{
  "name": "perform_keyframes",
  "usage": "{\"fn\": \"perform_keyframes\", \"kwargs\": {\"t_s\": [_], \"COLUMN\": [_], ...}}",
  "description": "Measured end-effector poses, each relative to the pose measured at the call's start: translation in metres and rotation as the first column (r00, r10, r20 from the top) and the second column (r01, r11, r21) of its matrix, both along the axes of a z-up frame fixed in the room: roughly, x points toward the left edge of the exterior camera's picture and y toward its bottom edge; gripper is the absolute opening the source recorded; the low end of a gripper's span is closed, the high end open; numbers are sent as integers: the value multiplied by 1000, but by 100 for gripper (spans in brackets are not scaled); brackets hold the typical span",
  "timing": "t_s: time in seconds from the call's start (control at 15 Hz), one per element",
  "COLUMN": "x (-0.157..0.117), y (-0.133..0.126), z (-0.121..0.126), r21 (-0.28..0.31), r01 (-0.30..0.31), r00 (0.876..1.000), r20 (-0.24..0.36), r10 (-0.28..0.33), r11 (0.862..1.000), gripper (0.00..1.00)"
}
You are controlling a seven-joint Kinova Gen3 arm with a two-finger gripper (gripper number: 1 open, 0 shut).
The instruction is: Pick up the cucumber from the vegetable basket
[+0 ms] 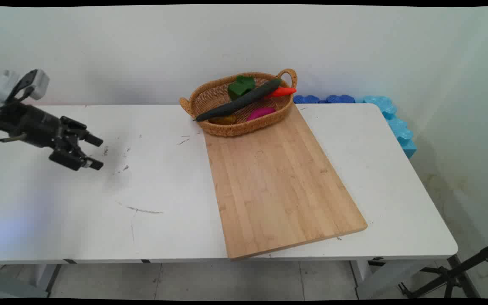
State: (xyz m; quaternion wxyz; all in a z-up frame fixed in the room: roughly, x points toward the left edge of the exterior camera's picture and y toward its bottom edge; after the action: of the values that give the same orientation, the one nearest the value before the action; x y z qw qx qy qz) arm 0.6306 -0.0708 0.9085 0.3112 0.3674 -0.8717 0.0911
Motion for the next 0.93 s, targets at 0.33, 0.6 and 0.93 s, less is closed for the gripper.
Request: {"fn": "perform_keyframes", "kwargs": {"t_s": [0.33, 0.6, 0.93], "x": [-20, -44, -79], "y": [-23, -51, -89], "z": [3, 7, 12], "r21": [-28, -65, -126], "r01": [-19, -32, -33], "r00": [1000, 999, 998], "r20": [-10, -25, -48], "r10": [19, 30, 28], "r11": [999, 997, 992], "gripper": [100, 100, 100]}}
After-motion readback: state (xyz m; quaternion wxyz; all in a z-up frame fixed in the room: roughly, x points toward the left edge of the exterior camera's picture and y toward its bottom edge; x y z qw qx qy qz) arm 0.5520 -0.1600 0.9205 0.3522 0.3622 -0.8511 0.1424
